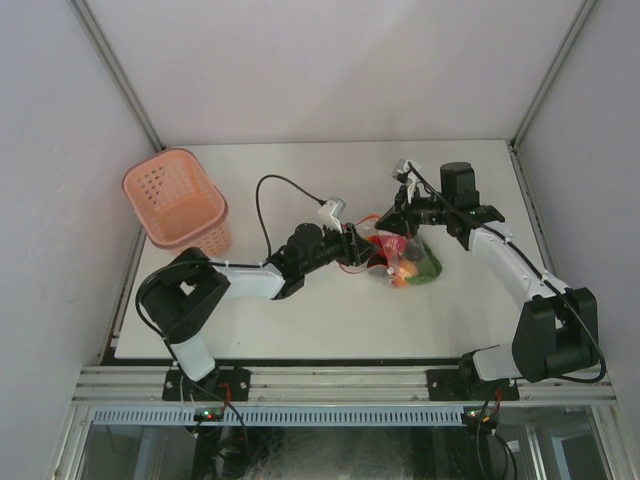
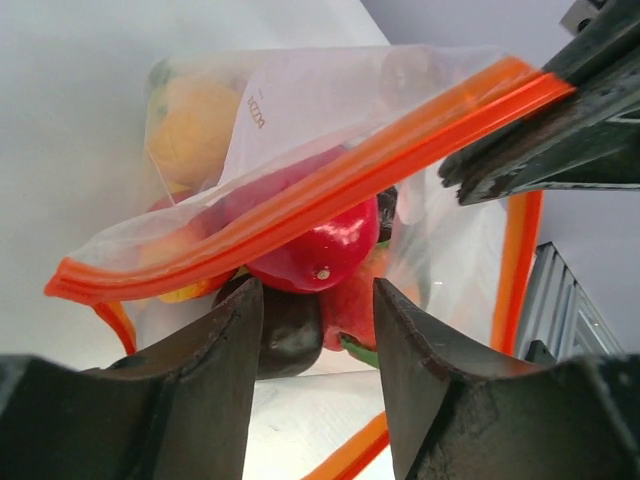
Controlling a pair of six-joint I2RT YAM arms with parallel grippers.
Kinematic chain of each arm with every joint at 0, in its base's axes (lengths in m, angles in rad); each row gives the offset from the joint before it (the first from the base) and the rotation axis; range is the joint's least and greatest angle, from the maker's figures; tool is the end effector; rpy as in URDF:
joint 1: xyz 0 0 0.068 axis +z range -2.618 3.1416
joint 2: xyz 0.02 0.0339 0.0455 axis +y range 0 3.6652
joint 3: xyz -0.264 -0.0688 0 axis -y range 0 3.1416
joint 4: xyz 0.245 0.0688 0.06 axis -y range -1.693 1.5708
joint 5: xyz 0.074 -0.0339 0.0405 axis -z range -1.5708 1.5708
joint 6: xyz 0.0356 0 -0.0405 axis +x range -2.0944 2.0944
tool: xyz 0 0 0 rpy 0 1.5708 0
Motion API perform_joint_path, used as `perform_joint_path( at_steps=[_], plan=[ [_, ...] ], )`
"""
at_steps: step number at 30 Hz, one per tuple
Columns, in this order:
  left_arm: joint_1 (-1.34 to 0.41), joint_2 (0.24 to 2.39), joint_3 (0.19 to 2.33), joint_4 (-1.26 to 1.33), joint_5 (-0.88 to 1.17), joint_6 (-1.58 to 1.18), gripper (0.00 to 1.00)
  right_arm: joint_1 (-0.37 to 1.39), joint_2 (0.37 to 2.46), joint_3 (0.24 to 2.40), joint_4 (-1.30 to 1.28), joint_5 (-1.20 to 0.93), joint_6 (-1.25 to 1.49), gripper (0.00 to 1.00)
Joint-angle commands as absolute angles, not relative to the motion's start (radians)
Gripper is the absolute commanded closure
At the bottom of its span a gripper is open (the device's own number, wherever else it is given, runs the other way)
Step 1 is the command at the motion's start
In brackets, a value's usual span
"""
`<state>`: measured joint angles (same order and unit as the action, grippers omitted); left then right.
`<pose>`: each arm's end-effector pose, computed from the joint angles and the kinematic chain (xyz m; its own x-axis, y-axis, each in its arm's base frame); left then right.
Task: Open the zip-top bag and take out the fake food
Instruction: Pick up the fake fruit from the zipper food storage bag.
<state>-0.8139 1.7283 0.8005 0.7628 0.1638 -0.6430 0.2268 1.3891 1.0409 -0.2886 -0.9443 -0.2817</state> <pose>0.2457 -0.2686 0.1962 -0.5865 -0.2405 -0.7734 0.5948 0.5202 -0.6129 0.2852 0.0954 0.2895 -0.3435 -0.2465 -0.9062 -0.8973 0.3709 0.2392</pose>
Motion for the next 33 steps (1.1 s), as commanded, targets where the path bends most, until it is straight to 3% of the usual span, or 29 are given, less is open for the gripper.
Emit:
perform_joint_path(
  at_steps=[1,17,26,33],
  plan=[
    [-0.821,1.745,0.857,0.813,0.1,-0.594,0.47,0.237,1.361,1.052,-0.255,-0.98,-0.283,1.0],
    [-0.839,1.849,0.889,0.956,0.097,-0.545,0.34,0.253,1.358,1.055,-0.272,-0.981,-0.298,1.0],
    [-0.838,1.875,0.891,0.979,0.092,-0.52,0.31,0.222,1.32,1.087,-0.358,-1.024,-0.379,0.63],
    [-0.838,1.886,0.89,0.985,0.098,-0.506,0.3,0.137,1.295,1.091,-0.365,-1.053,-0.37,0.6]
  ],
)
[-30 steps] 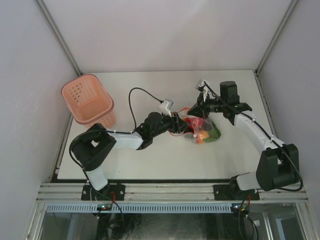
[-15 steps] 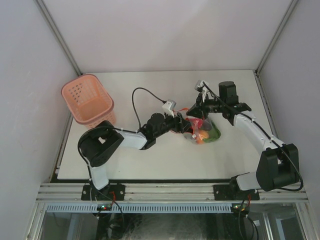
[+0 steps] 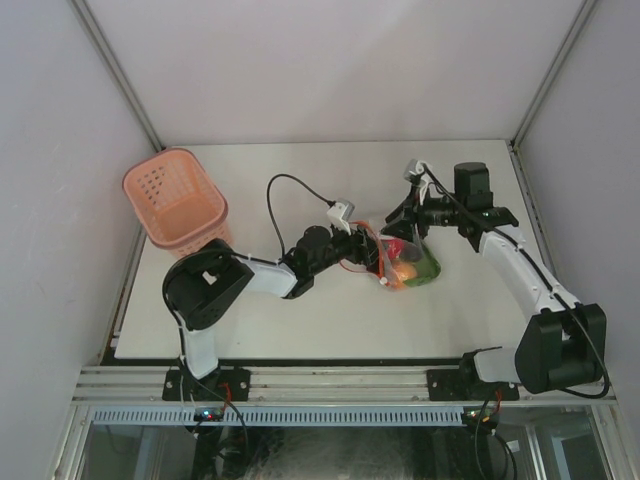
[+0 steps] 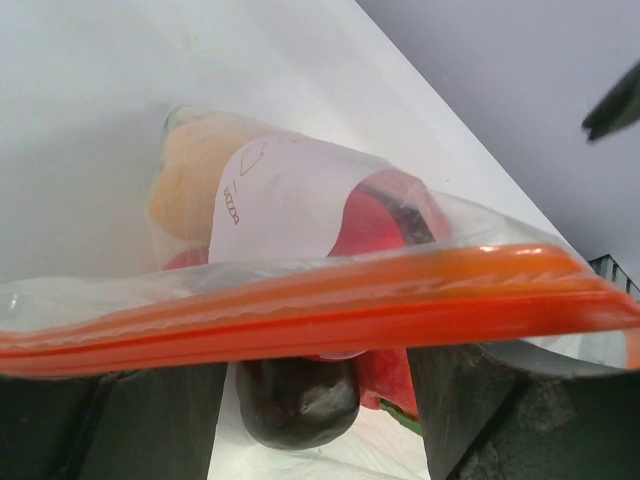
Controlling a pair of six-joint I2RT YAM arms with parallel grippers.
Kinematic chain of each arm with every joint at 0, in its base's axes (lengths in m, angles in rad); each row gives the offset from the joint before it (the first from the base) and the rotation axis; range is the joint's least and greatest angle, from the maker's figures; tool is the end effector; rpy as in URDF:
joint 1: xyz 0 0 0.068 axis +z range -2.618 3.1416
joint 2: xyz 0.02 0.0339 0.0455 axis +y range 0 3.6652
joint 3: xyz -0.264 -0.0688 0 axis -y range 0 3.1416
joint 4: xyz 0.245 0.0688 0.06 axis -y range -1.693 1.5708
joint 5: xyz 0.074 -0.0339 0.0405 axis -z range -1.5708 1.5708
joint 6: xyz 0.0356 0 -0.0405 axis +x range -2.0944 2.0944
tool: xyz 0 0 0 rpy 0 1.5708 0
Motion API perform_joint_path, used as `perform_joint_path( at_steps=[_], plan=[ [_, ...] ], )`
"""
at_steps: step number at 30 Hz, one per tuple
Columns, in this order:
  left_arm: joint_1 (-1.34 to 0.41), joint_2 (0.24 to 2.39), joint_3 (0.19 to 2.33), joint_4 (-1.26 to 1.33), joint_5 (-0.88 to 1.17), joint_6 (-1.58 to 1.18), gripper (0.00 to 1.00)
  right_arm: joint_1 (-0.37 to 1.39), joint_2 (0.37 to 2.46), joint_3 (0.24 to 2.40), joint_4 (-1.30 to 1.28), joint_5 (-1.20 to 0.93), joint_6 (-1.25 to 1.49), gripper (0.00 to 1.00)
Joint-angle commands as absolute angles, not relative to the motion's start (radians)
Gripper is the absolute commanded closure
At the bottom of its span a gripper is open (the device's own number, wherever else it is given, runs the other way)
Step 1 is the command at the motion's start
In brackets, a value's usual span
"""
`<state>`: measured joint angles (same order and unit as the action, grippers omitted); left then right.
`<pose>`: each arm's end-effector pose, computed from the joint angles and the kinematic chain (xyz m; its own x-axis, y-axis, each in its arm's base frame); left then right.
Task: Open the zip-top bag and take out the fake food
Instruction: Pick up the fake fruit from the zipper food storage bag.
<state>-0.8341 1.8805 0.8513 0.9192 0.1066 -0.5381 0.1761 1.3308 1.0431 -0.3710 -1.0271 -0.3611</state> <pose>0.2571 -0.2891 0.1739 -0.4772 -0.2324 -0.8475 0.6556 0.5480 -0.5194 0.2726 0.0794 0.3014 -0.2963 -0.2384 -0.9249 -0.9210 0.3277 0.2107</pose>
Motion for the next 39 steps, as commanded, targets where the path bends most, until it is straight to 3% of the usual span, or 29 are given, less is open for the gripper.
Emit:
perform_joint_path(
  at_steps=[1,8,13,17,39],
  plan=[
    [-0.838,1.888,0.89,0.986,0.097,-0.505,0.29,0.128,1.297,1.09,-0.351,-1.031,-0.348,0.61],
    [-0.838,1.892,0.888,0.986,0.103,-0.5,0.23,0.096,1.339,1.091,-0.303,-0.799,-0.259,0.73],
    [-0.836,1.9,0.894,0.975,0.11,-0.499,0.18,0.092,1.399,1.117,-0.332,-0.658,-0.254,0.92],
    [-0.836,1.905,0.908,0.938,0.106,-0.497,0.13,0.094,1.475,1.165,-0.409,-0.627,-0.278,0.99],
    [-0.836,1.93,0.969,0.839,0.082,-0.51,0.09,0.159,1.697,1.38,-0.768,-0.64,-0.438,1.0]
  ],
)
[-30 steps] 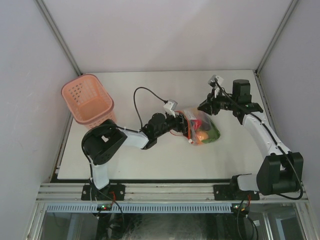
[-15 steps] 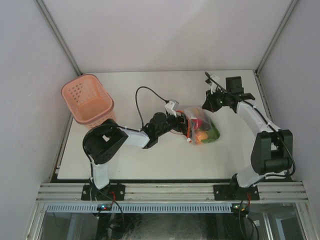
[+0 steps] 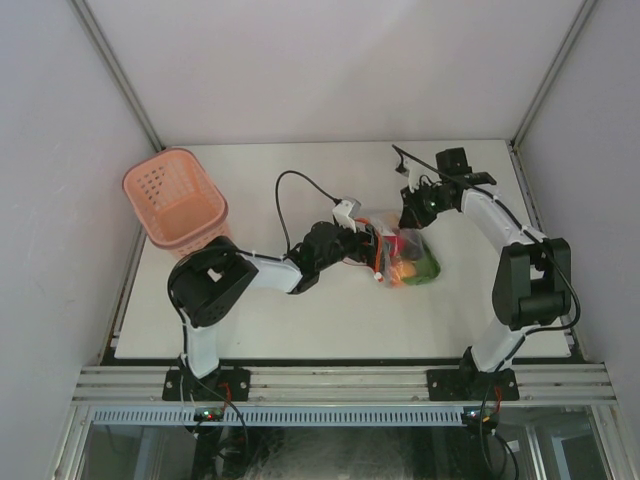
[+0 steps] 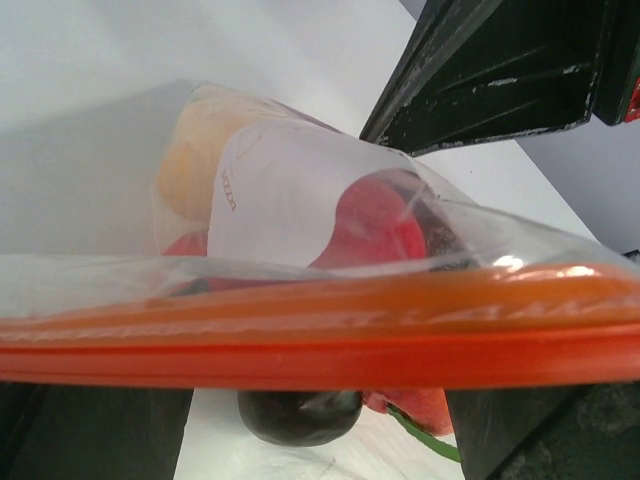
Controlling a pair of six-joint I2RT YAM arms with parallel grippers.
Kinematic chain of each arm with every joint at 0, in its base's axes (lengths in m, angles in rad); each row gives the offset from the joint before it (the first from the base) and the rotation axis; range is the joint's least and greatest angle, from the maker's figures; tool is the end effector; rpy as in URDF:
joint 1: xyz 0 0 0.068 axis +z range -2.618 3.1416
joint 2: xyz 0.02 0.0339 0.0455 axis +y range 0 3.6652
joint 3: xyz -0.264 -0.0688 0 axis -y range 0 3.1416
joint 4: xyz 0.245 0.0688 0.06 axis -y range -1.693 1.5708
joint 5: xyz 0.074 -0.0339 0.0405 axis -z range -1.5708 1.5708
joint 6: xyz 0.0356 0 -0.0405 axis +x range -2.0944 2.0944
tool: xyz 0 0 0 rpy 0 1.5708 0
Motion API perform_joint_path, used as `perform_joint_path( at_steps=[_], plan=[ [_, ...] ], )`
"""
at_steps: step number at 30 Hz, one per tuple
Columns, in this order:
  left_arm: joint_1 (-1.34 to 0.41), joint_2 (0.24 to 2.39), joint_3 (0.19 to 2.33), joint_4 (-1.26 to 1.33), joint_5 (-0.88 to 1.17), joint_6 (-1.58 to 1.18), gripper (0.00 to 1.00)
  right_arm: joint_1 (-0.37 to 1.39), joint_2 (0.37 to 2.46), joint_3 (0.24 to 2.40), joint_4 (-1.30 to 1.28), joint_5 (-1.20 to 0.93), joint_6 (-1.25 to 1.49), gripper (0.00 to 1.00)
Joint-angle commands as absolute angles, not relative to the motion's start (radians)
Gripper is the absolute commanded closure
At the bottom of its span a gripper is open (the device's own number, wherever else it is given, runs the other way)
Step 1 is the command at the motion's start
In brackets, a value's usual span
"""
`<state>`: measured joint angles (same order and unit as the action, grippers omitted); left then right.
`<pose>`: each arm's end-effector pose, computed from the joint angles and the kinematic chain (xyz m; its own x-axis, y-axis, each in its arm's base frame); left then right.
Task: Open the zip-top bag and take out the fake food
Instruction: Pick up the fake fruit from the zipper food storage bag.
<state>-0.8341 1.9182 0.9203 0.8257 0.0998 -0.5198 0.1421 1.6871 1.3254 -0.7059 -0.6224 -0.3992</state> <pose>0.2667 -0.2993 0.1696 -0.4988 -0.1858 -0.8466 0.6397 0.5801 -0.5042 0.3442 0.0702 0.2550 -0.6461 -0.4115 -0.6428 -0.6995 0.6561 0.2831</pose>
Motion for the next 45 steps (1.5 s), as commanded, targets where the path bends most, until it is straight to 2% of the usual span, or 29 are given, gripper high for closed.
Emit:
perform_joint_path(
  at_steps=[1,19,27,33,39,40,45],
  plan=[
    [-0.836,1.931,0.968,0.839,0.083,-0.512,0.09,0.163,1.703,1.384,-0.778,-0.638,-0.443,1.0],
    [-0.836,1.957,0.982,0.827,0.085,-0.537,0.06,0.202,1.776,1.454,-0.91,-0.724,-0.5,1.0],
    [-0.836,1.968,0.983,0.819,0.088,-0.54,0.08,0.2,1.784,1.46,-0.918,-0.738,-0.498,1.0],
    [-0.836,1.964,0.978,0.79,0.083,-0.536,0.17,0.178,1.779,1.459,-0.91,-0.736,-0.488,1.0],
    [-0.83,1.911,0.941,0.777,0.071,-0.544,0.47,0.166,1.77,1.457,-0.899,-0.734,-0.48,1.0],
    [-0.826,1.894,0.929,0.777,0.072,-0.552,0.5,0.165,1.77,1.456,-0.899,-0.733,-0.48,1.0],
    [-0.813,1.812,0.865,0.775,0.062,-0.572,0.55,0.162,1.768,1.454,-0.89,-0.727,-0.471,1.0]
  ],
)
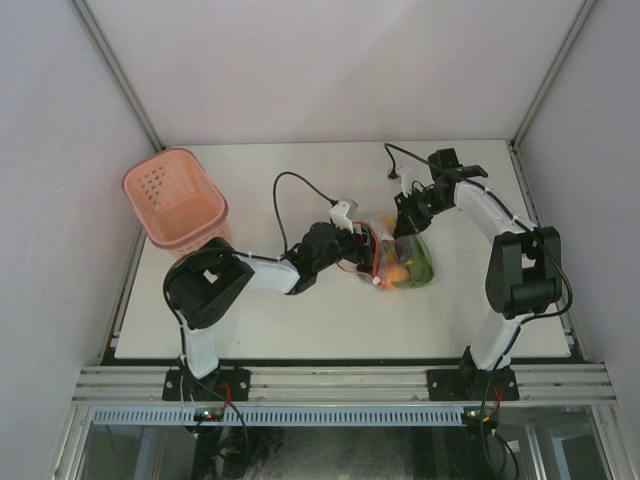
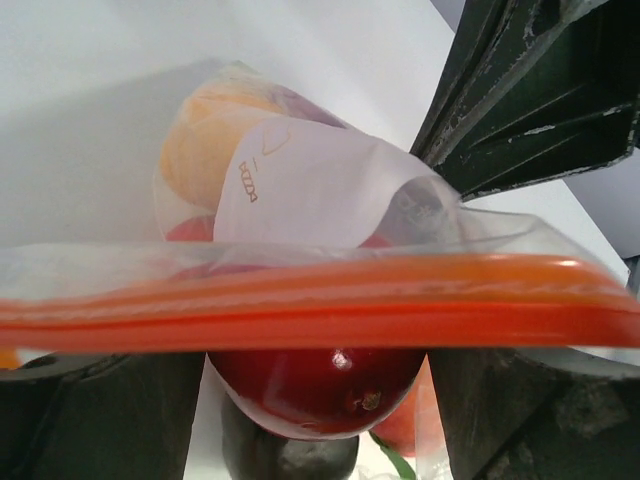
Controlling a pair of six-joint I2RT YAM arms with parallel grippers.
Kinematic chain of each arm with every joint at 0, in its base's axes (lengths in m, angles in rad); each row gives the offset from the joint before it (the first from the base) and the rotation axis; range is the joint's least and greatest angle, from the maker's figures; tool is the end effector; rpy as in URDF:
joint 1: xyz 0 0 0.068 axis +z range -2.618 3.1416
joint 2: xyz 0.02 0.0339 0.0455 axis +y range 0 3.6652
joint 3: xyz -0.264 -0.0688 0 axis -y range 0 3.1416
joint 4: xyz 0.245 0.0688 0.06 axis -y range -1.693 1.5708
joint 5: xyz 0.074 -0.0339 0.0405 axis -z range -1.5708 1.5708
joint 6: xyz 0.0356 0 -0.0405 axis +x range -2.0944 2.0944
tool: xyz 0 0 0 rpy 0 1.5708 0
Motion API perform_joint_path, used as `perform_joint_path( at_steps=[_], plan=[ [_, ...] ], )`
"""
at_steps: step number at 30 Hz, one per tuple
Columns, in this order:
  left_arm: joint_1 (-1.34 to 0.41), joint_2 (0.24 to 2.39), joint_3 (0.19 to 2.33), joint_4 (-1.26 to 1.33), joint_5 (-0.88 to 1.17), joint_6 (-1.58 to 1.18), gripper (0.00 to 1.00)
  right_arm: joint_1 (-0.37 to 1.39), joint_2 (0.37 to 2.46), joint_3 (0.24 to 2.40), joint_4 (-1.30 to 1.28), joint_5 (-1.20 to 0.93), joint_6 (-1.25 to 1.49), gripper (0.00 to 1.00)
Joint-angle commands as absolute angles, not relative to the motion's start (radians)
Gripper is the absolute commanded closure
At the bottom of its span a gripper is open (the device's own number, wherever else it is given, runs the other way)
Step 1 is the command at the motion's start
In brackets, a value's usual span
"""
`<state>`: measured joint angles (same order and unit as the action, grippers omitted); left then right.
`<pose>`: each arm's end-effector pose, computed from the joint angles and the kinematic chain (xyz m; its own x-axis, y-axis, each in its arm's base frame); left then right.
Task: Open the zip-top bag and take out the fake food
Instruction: Pick up the fake fruit from the zipper food storage bag, then place the fake fruit in the bin.
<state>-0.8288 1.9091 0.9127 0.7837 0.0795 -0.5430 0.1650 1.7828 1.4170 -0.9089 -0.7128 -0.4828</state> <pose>0.2670 -0.2954 0.1663 -0.5289 -0.1853 -0.8282 0.6003 0.6081 -0.5194 0.3466 0.0813 0.2434 -0.6906 -0.4711 -0.5488 -0.7148 0.5603 0.4185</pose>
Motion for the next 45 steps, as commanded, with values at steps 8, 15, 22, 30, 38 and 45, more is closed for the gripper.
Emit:
perform_joint_path(
  at_steps=[8,15,22,30,38,45],
  plan=[
    [-0.756,1.759,0.797,0.746,0.136,-0.647,0.64,0.149,1.758,1.453,-0.882,-0.731,-0.466,1.0],
    [-0.721,1.65,0.716,0.715,0.157,-0.643,0.68,0.146,1.752,1.449,-0.876,-0.739,-0.467,1.0],
    [-0.69,1.574,0.678,0.604,0.155,-0.6,0.68,0.144,1.747,1.448,-0.876,-0.747,-0.471,1.0],
    [-0.683,1.475,0.721,0.347,0.086,-0.483,0.68,0.144,1.74,1.448,-0.875,-0.752,-0.472,1.0],
    [-0.683,1.364,0.738,0.197,0.041,-0.423,0.69,0.143,1.725,1.447,-0.875,-0.763,-0.477,1.0],
    [-0.68,1.299,0.772,0.095,0.025,-0.391,0.69,0.143,1.714,1.445,-0.873,-0.775,-0.48,1.0]
  ],
)
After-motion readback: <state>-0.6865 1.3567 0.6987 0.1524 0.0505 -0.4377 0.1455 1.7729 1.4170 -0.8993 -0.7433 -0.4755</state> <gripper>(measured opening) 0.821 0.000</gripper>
